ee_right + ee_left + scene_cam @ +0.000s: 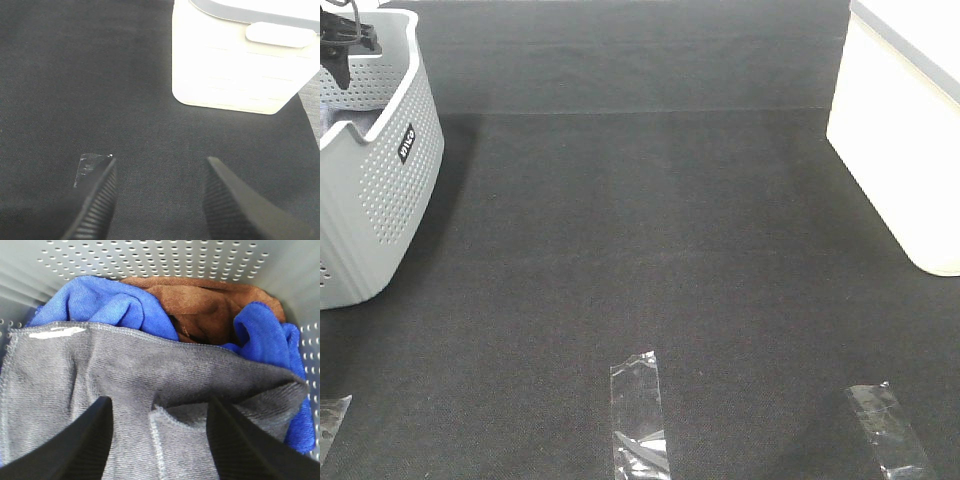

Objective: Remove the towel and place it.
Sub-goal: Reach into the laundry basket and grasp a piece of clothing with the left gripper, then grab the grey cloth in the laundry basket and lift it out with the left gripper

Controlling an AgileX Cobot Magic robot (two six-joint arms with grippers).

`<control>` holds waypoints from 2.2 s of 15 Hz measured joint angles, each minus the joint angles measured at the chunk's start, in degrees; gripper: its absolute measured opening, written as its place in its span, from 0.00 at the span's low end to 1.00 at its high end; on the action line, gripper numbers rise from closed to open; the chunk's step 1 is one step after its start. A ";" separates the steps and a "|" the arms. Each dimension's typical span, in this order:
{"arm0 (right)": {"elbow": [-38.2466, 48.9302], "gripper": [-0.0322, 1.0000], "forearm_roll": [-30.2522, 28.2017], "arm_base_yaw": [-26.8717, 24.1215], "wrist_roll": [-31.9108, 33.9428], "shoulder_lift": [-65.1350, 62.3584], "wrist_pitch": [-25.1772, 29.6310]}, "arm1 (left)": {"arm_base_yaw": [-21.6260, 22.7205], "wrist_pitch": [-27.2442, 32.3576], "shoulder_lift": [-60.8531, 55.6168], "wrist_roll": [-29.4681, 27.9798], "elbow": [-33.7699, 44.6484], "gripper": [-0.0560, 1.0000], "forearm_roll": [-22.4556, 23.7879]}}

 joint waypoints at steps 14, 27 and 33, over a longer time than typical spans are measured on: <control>0.00 0.51 0.00 0.00 0.00 0.00 0.00 | 0.00 0.46 -3.44 -2.29 12.15 0.53 4.41; 0.00 0.51 -0.06 0.00 0.00 0.00 0.00 | 0.00 -9.57 -1.26 -2.29 12.38 0.50 -2.81; 0.00 0.51 -0.06 0.00 0.00 0.00 0.00 | 0.00 -10.89 -1.26 -2.29 12.38 0.08 -3.27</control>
